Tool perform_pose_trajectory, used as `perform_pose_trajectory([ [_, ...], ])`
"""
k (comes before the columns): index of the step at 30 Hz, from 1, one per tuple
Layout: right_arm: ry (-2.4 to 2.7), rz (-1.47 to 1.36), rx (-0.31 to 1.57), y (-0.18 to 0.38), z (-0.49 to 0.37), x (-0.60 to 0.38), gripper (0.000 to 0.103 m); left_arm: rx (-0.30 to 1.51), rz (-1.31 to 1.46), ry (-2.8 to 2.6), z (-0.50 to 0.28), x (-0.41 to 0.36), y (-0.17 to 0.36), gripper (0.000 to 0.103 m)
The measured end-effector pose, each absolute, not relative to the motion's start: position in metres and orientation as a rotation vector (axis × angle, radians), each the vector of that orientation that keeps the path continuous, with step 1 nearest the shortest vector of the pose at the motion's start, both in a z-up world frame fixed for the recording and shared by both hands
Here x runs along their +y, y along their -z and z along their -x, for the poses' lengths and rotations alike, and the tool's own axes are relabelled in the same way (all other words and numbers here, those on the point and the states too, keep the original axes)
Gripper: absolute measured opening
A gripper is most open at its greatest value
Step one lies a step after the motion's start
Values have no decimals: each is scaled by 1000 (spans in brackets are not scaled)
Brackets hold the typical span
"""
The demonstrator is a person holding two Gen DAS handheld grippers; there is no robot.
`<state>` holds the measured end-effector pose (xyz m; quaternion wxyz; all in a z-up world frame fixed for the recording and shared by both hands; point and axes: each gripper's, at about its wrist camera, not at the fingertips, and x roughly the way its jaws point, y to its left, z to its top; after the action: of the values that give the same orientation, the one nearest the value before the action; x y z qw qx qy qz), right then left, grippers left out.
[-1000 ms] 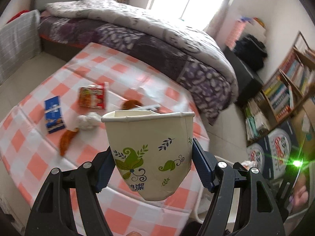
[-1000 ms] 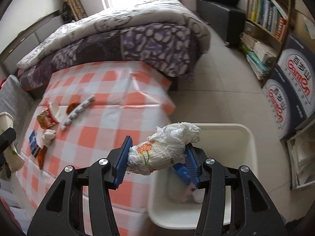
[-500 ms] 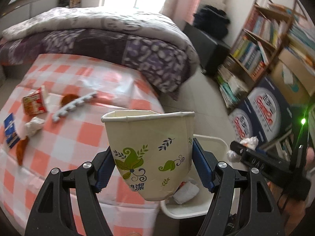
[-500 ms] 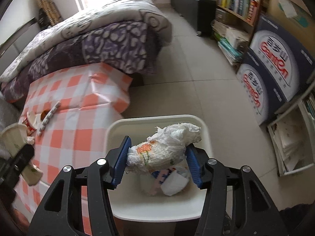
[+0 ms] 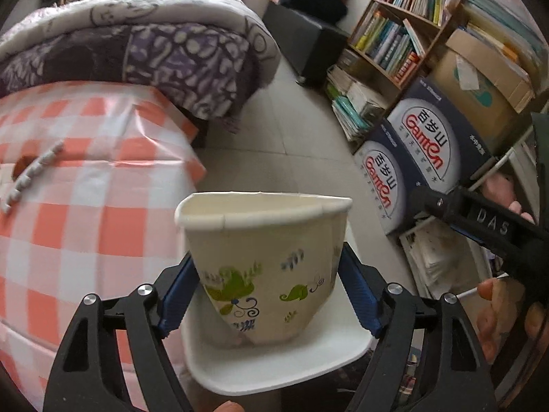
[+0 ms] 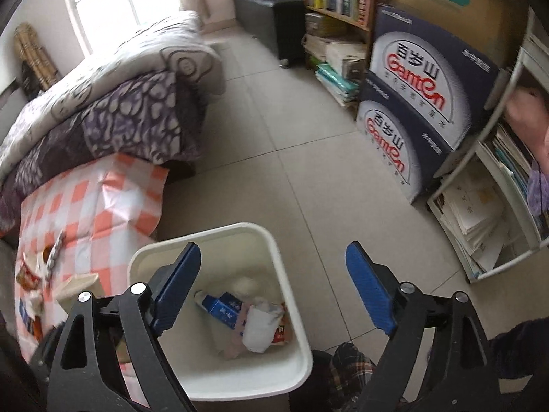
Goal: Collect trash
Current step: 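Carry the bundle and cup over the white bin and open both grippers, then grasp the orange peel with the left gripper while the right gripper moves toward the tissue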
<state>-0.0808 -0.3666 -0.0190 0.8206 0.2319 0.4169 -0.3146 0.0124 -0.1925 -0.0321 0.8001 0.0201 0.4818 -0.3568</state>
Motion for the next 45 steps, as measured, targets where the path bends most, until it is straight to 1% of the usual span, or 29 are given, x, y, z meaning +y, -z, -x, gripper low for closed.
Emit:
perform_pose_trajectory([
  [3, 673, -512, 870, 18, 83, -370, 85, 1024, -42, 746, -12, -193, 29, 77],
  [6, 669, -504, 845, 13, 82, -365, 89, 999, -15, 693, -16, -184, 19, 77],
  [8, 671, -485, 828, 10, 81, -361, 91, 968, -8, 648, -18, -177, 10, 79],
  [9, 673, -479, 823, 9, 80, -359, 92, 960, -1, 639, -18, -174, 7, 82],
  [11, 688, -476, 807, 6, 80, -357, 94, 982, 25, 651, -21, -168, 5, 83],
  [15, 716, -468, 789, 3, 82, -357, 94, 1030, 58, 672, -26, -166, 10, 83],
  [19, 726, -463, 784, 2, 83, -357, 94, 1019, 42, 648, -25, -166, 9, 83],
  [27, 681, -460, 769, 0, 73, -342, 95, 821, -115, 387, -14, -156, -10, 83],
  [32, 661, -430, 744, -4, 64, -325, 96, 736, -159, 188, -17, -139, -17, 85],
  [45, 570, -375, 717, -8, 23, -267, 96, 707, -117, 8, -36, -79, -28, 86],
])
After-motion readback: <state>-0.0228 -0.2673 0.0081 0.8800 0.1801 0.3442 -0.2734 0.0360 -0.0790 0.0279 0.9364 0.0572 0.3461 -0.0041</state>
